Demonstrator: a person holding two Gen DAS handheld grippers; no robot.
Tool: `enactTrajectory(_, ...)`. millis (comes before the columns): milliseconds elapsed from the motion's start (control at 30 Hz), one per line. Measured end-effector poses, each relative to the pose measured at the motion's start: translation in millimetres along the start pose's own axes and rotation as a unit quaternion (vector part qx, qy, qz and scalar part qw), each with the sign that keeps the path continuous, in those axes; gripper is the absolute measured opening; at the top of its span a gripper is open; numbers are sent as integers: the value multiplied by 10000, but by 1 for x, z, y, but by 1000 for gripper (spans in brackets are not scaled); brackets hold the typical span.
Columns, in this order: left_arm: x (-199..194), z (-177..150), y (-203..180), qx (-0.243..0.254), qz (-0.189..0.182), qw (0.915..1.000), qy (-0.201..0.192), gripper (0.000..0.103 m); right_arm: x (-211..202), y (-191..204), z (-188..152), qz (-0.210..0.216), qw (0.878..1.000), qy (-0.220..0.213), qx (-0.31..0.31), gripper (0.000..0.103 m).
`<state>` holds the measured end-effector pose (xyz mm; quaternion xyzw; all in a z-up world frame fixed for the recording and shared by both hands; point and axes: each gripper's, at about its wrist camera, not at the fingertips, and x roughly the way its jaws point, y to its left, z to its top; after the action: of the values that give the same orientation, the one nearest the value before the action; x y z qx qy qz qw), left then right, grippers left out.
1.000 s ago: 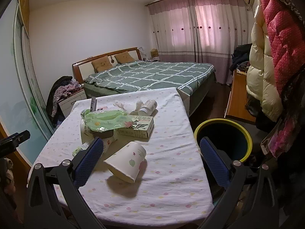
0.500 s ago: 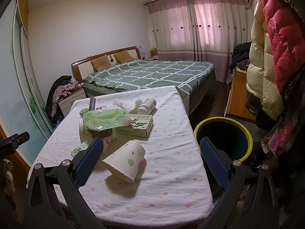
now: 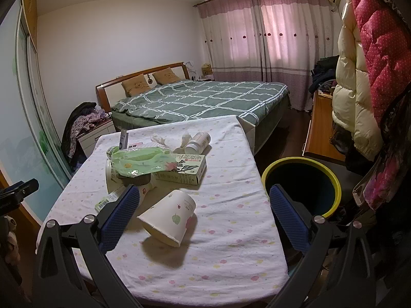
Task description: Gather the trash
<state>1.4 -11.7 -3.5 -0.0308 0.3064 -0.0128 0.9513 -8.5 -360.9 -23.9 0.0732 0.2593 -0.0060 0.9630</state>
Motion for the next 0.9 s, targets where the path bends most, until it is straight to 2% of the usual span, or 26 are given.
enactTrajectory(533, 6, -2, 3, -39, 47, 10000, -34, 99, 4, 1, -1, 15, 10000, 13, -6, 97)
enactTrajectory(700, 12, -3, 7, -92, 42, 9999, -1, 99, 17, 9, -1, 51, 9999, 52, -72, 97)
enactTrajectory(900, 19, -4, 10, -129, 70, 9999, 45, 99, 48, 40, 0, 303, 9985, 192, -411, 97)
